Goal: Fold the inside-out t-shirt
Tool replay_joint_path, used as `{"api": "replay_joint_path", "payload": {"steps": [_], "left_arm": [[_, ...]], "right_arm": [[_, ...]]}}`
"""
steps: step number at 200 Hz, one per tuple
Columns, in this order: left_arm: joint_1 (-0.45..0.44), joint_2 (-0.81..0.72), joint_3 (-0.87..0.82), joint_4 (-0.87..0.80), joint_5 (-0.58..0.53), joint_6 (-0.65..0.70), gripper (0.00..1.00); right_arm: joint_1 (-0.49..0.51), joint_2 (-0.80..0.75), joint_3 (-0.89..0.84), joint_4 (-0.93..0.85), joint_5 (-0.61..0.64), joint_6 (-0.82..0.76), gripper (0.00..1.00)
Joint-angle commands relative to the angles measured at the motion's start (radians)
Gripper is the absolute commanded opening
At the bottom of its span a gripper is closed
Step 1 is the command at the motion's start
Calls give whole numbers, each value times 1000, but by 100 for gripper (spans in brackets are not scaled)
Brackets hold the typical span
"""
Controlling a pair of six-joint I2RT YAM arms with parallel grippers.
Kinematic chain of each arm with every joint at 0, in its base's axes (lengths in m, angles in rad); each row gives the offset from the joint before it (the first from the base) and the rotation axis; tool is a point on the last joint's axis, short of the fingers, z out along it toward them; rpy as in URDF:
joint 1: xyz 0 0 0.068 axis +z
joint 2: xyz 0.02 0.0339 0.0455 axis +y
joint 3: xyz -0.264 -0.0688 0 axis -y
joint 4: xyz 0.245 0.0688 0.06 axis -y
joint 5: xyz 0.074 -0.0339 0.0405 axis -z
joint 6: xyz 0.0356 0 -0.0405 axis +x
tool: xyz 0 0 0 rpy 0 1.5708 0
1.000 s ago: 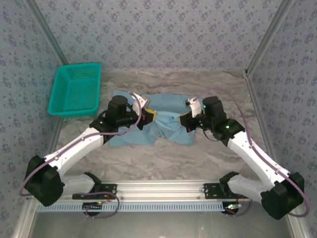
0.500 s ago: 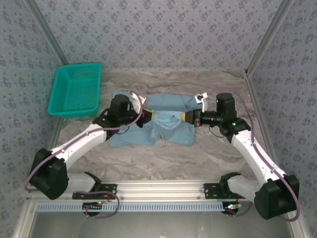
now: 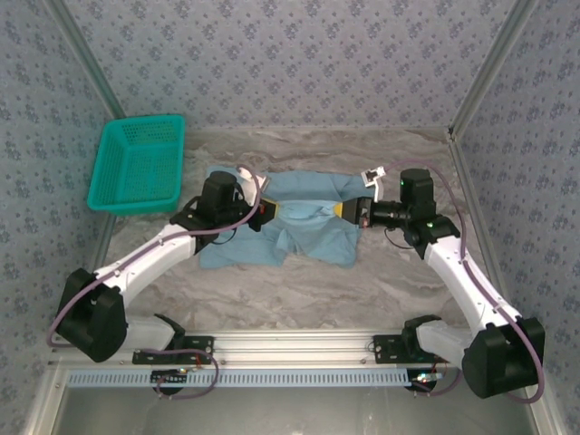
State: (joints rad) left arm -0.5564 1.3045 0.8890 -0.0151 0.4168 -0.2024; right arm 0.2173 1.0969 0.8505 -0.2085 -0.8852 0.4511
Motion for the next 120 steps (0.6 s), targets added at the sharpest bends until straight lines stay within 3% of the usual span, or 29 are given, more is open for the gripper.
{"api": "replay_joint_path", "payload": {"steps": [1, 32, 52, 63, 93, 120], "left_arm": [[26, -69, -48, 120, 157, -49, 0], [26, -96, -72, 228, 373, -99, 0], [26, -96, -72, 262, 445, -132, 0], [26, -96, -69, 266, 436, -150, 0], [25, -86, -33, 198, 330, -178, 0], [14, -60, -6, 163, 307, -175, 0]], "right_arm": [[-18, 9, 47, -135, 133, -56, 0], [-22, 14, 44, -147, 228, -58, 0], [-14, 20, 46, -135, 313, -54, 0], [-3, 27, 53, -154, 359, -56, 0], [55, 28, 88, -264, 511, -139, 22], [134, -5, 90, -313, 604, -229, 34]]}}
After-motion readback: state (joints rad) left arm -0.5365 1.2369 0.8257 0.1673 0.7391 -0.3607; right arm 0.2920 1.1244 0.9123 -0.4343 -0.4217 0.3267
